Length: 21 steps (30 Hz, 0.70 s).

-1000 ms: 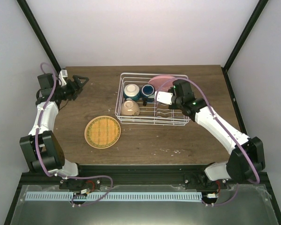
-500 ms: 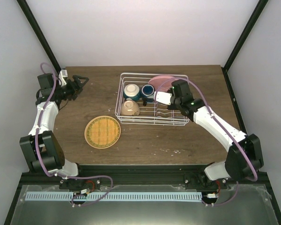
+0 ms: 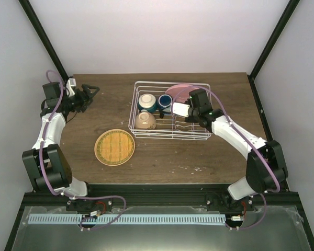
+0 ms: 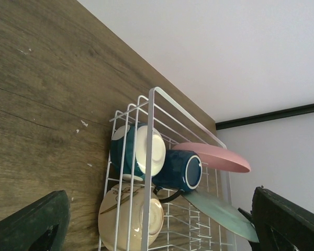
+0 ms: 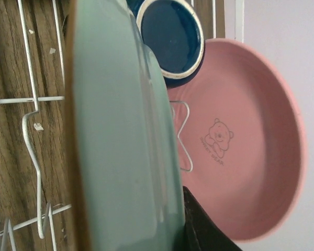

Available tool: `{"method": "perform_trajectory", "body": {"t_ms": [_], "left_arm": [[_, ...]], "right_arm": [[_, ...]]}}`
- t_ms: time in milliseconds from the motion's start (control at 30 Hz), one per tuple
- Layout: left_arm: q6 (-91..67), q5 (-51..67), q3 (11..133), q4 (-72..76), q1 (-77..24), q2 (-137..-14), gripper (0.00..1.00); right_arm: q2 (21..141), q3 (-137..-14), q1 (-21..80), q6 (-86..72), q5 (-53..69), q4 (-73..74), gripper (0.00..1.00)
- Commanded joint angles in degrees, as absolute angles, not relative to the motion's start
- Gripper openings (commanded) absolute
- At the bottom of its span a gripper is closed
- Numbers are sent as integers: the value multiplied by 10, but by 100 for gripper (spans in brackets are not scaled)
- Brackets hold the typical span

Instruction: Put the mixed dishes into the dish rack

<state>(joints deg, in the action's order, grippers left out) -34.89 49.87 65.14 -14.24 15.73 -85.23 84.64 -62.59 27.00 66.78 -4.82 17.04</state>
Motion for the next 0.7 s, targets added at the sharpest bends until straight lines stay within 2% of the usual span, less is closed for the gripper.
{"method": "perform_trajectory", "body": {"t_ms": [0,267,433,667], "left_arm": [[-342,510,664,-135,158,-857,96],[-341,511,662,-136,158,-860,96],[-340,512,656,-138,158,-860,96],[-331,506,646,-150,158,-852,96]], "right_arm": [[854,-638,264,652,-22,141,2],[867,-629,258,648,-28,133,10],[868,-618,254,643,-36,116,29],[874,-623,252,635,-40,115,33]]}}
